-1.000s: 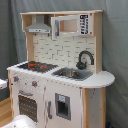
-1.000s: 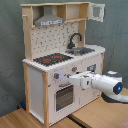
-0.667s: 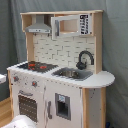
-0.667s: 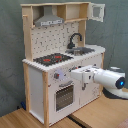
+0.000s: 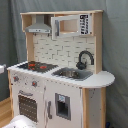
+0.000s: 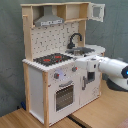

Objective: Play with the kitchen

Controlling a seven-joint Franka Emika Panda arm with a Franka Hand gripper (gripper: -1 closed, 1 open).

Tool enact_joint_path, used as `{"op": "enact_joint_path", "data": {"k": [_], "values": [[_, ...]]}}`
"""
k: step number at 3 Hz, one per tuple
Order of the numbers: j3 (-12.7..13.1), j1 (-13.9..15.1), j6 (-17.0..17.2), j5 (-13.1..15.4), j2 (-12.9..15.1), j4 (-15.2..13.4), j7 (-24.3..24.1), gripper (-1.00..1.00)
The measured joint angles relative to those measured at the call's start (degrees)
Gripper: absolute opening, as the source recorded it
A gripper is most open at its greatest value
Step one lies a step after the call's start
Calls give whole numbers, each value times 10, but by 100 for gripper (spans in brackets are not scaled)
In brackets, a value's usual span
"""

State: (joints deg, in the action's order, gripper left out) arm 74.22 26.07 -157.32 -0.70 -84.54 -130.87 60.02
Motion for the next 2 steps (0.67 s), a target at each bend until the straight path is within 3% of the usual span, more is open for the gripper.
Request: {"op": "enact_joint_path", "data": {"k": [2], "values": [[-76,-30,72,0,2,0,78,100]]}}
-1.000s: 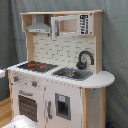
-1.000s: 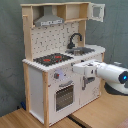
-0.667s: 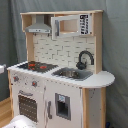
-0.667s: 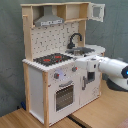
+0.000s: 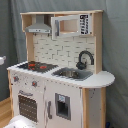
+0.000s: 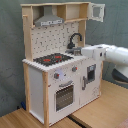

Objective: Play with the kitchen

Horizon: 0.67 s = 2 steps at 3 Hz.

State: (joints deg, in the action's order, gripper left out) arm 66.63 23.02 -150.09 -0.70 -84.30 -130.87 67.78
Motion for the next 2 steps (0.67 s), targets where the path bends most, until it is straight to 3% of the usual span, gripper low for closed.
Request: {"op": "enact_joint_path", "data": {"k": [2], "values": [[-78,-16,78,18,-3,2,57,100]]}}
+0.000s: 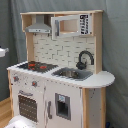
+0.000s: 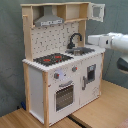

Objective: Play with the kitchen

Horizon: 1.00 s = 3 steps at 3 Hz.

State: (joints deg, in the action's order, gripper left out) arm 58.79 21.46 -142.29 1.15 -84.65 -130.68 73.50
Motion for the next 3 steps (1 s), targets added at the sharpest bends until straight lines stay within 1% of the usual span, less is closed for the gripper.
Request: {"op": "enact_joint_path", "data": {"k": [1,2,3], "values": [[-45,0,33,41,-5,9,5,100],[-82,0,68,83,-6,25,4,100],[-108,0,104,122,-6,39,-8,100]]}}
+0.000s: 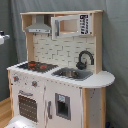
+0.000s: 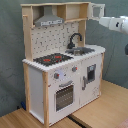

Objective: Play with the kitchen

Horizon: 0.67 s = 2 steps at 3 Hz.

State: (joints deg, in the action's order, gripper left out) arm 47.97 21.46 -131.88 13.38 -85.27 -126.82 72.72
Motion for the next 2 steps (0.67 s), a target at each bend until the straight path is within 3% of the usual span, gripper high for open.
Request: {"op": "enact_joint_path", "data": {"k": [2], "values": [[-32,0,51,72,-8,1,-79,100]]}}
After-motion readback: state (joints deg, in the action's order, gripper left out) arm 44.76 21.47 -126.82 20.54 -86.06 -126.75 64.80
